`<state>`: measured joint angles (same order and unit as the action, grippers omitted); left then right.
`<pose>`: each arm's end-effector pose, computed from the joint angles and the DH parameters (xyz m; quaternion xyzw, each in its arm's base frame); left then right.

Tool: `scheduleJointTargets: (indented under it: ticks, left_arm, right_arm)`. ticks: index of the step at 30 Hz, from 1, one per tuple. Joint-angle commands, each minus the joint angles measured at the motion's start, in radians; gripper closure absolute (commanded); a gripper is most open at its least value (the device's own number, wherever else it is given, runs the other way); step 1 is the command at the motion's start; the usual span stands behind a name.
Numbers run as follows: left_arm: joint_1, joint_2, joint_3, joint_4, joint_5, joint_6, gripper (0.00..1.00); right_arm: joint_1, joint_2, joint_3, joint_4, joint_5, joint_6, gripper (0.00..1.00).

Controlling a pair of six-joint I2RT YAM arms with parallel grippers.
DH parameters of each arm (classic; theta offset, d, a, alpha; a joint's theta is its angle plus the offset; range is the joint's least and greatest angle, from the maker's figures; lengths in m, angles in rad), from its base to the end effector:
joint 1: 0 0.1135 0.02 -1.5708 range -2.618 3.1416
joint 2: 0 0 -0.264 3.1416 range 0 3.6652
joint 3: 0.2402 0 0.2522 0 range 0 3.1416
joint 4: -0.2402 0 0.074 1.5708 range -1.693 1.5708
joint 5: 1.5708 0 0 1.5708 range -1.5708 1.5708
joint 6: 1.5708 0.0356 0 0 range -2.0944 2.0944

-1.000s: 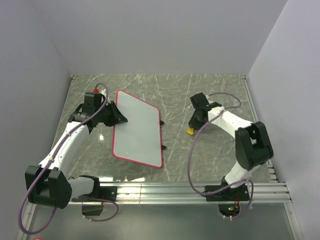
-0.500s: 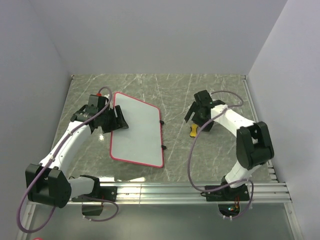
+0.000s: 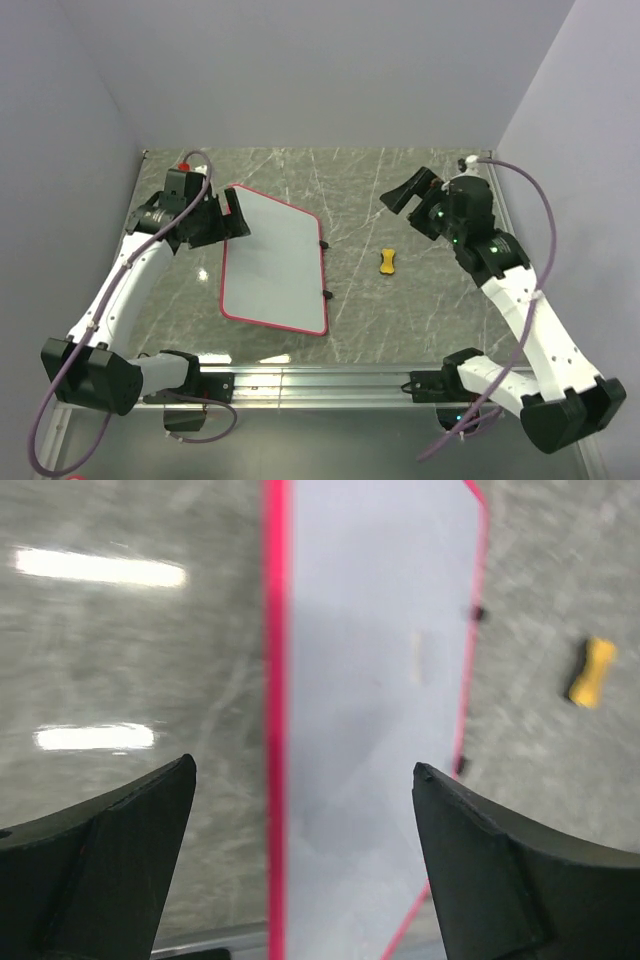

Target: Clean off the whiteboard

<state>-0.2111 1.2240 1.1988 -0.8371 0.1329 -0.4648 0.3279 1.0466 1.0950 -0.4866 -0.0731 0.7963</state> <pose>0.2413 -0.0565 0.3326 -0.0955 0.9312 -0.1735 0.3059 0.2158 0.0761 0.3674 0.1766 0.8249 0.3118 0.4372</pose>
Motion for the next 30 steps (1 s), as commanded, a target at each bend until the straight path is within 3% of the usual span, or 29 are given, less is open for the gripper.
scheduleJointTargets:
  ticks: [1, 5, 8, 14, 30]
  left_arm:
    - [-0.002, -0.015, 0.067, -0.077, -0.236, -0.001, 0.06]
    - [0.028, -0.079, 0.068, -0.123, -0.575, -0.130, 0.01]
    - [0.088, -0.187, 0.081, -0.119, -0.663, -0.227, 0.01]
    - [0.090, -0.397, 0.044, 0.056, -0.638, -0.268, 0.03]
    - [0.090, -0.415, 0.090, 0.044, -0.604, -0.195, 0.03]
  right_arm:
    - [0.000, -0.028, 0.072, 0.010, 0.019, 0.029, 0.00]
    - [0.000, -0.063, 0.120, -0.049, 0.039, 0.015, 0.00]
    - [0.002, -0.129, 0.085, -0.046, 0.016, 0.023, 0.00]
    - [0.000, -0.261, -0.001, -0.036, -0.028, -0.026, 0.00]
    - [0.002, -0.392, -0.072, -0.058, -0.001, -0.086, 0.00]
